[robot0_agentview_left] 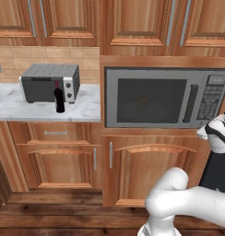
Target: Place the microwavable item in the microwave. Then, close the microwave door and press the start button.
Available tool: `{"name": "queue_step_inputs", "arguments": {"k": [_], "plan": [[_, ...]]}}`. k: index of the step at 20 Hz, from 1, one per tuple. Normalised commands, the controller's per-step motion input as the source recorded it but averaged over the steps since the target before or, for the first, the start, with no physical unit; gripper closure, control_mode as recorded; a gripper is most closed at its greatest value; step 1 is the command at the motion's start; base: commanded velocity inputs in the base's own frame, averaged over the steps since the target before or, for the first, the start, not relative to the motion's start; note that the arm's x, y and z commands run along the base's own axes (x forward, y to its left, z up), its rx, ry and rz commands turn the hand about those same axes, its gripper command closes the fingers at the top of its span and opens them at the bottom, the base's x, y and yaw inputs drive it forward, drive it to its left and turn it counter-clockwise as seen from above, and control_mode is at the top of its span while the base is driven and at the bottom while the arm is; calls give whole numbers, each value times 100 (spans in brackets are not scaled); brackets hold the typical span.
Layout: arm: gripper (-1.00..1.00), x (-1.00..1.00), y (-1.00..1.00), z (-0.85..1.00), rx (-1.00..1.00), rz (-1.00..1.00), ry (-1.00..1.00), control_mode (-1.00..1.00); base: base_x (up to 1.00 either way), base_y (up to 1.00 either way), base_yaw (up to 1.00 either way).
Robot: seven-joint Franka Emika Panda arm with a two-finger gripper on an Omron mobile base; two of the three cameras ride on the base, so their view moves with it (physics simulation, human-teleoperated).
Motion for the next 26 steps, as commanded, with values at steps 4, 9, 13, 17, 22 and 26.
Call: {"name": "queue_step_inputs", "arguments": {"k": [4,9,13,17,22,26], "plan": [[-100,3,-19,-7,0,0,0,-100,0,0,0],[-100,17,-6,-10,0,0,0,-100,0,0,0],[-100,26,0,-15,0,0,0,-100,0,0,0],[-100,27,-2,-14,0,0,0,-100,0,0,0],[-100,24,-9,-10,0,0,0,-100,0,0,0],[-100,21,-23,-4,0,0,0,-100,0,0,0]]}}
